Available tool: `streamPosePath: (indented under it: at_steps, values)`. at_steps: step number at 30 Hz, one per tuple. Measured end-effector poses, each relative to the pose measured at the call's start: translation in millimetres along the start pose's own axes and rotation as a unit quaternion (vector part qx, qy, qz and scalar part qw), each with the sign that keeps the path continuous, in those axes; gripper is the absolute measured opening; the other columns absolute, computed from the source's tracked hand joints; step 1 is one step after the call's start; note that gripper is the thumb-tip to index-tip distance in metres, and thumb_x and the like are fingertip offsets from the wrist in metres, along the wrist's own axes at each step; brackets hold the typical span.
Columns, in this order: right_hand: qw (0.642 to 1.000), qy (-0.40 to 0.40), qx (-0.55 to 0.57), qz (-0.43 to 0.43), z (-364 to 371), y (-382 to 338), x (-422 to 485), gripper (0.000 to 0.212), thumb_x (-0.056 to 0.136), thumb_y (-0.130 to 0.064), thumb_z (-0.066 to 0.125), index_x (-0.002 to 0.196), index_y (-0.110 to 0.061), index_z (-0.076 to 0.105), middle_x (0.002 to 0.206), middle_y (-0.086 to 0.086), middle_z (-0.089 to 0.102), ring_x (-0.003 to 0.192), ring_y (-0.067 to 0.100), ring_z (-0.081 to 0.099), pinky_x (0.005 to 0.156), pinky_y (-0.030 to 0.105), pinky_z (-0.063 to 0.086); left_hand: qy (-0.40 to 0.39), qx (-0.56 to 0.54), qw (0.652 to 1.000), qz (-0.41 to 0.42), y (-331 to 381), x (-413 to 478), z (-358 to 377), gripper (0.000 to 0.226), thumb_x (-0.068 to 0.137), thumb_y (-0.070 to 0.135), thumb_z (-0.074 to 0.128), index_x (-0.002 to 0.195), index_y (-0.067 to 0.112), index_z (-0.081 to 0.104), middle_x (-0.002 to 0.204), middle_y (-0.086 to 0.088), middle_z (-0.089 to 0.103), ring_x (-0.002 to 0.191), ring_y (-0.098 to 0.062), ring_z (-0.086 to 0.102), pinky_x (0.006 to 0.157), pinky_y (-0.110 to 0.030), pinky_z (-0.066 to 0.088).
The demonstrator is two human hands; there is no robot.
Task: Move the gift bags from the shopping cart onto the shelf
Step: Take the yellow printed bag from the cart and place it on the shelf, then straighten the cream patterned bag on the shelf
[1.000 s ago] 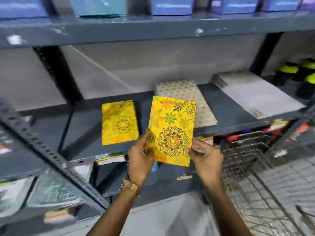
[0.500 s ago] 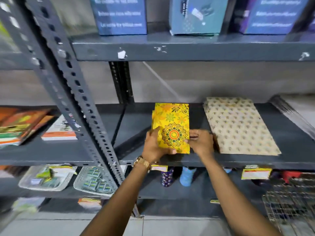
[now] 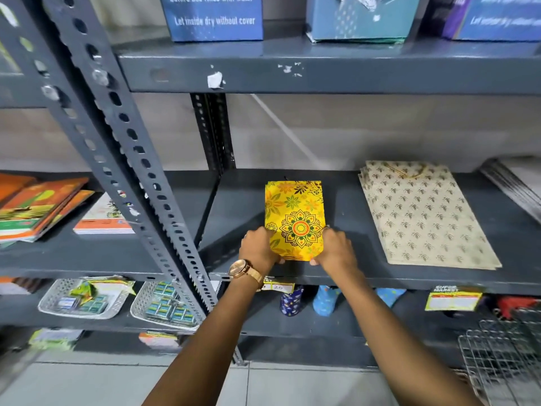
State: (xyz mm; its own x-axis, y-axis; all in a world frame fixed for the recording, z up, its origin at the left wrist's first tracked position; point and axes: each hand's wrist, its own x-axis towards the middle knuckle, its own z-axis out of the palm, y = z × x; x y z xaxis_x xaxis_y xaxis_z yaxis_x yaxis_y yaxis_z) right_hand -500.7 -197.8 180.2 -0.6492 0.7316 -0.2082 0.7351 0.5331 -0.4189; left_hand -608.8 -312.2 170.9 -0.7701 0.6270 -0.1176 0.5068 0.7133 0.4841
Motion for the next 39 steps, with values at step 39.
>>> streamPosePath:
  at_steps: [39]
  values:
    - [0.996,0.009,-0.001,0.093,-155.5,279.6,20.8,0.075,0.058,-0.012,0.089,0.122,-0.002,0.051,0.127,0.02,0.054,0.123,0.036,0.048,0.1,0.043,0.045,-0.025,0.037,0.998,-0.048,239.9,-22.8,124.9,0.071,0.062,0.025,0.087,0.125,0.01,0.059,0.123,-0.016,0.065,0.116,-0.035,0.06,0.095,-0.04,0.049]
